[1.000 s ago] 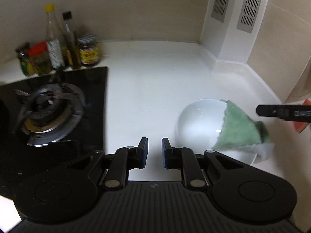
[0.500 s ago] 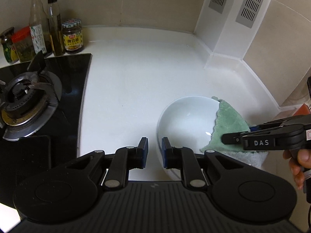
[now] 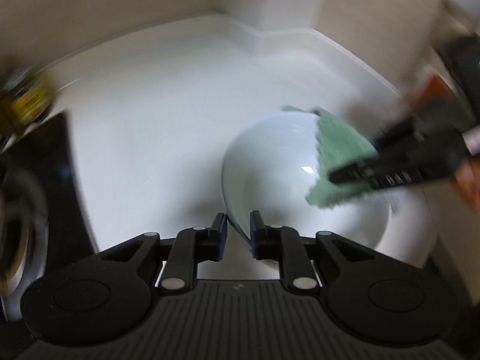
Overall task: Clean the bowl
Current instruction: 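Carry the green cloth into the white bowl while the left gripper approaches the bowl rim, then hold the bowl rim with the left gripper while the right gripper wipes inside with the cloth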
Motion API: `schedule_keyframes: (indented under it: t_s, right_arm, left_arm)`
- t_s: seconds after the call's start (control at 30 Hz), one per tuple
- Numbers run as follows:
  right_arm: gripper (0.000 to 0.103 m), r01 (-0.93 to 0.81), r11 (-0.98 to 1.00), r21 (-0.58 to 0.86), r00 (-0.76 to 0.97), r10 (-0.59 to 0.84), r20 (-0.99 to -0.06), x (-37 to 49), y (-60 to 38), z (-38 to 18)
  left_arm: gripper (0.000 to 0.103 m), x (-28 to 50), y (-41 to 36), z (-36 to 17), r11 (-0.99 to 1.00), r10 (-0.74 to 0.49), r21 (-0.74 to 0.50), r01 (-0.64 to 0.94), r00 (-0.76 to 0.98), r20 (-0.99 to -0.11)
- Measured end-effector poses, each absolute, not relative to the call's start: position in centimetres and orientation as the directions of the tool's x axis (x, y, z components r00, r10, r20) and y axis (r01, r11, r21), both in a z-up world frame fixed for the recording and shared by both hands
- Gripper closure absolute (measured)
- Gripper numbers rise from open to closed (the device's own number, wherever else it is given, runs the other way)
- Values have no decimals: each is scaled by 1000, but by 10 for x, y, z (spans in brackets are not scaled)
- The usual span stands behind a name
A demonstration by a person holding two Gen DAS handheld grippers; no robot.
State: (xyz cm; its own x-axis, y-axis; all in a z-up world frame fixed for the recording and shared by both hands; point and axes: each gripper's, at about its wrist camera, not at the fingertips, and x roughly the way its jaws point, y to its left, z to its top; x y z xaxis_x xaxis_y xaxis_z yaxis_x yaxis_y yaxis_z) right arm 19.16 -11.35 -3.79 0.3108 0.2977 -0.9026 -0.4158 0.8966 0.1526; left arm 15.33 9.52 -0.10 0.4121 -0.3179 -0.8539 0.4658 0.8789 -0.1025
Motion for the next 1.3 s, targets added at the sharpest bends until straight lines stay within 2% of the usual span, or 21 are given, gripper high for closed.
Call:
schedule_keyframes:
  t_s: [0.07,0.23,0.3,0.43,0.57,0.67,0.7,0.77,0.83,0.97,1.03,1.23,1.3]
  right_arm:
    - [88,-498,863,78,304,259,-917,203,-101,-37]
    - [79,-735,667,-125,328,188,-926,219,-61,-37]
    - [79,-767,623,-153,334,184,-924,228,-49,-35]
    - [79,-763,643,-70,296,251,-921,246,-46,-30]
    - [81,-653,757,-12,323,264,-909,245,-60,-29]
    - [83,-509,859,57,349,267,-898,230,-76,-29]
    - [84,-462,884,76,357,263,-896,225,-79,-29]
    - [85,-385,918,99,373,253,-893,216,-84,-30]
    - [86,-355,929,101,381,242,-892,203,-85,-32]
    - [89,-416,901,124,309,268,-913,184,-90,-34]
    - [89,-457,880,133,268,279,-922,176,-93,-35]
    - [84,-649,760,30,236,238,-942,189,-82,-34]
    - [81,-754,656,-21,227,230,-946,198,-71,-35]
  left_arm:
    - [81,164,99,0,844,-336,-93,528,386,-859]
    - [80,183,103,0,775,-355,-61,629,353,-866]
    - [81,188,102,-1,744,-366,-51,667,342,-865]
    - [83,194,104,-4,744,-388,-60,665,358,-849]
    - [83,191,113,-12,859,-385,-140,493,442,-810]
    - [86,185,112,-20,905,-365,-183,385,477,-799]
    - [86,185,109,-24,905,-361,-179,385,475,-803]
    - [96,188,101,-31,898,-348,-150,413,461,-816]
    - [98,198,95,-31,874,-335,-99,476,442,-832]
    - [97,213,87,-29,775,-374,-86,626,345,-861]
    - [96,214,76,-29,709,-367,-33,705,329,-870]
    - [95,225,62,-29,638,-359,14,770,313,-880]
    - [95,227,61,-29,638,-357,6,770,304,-883]
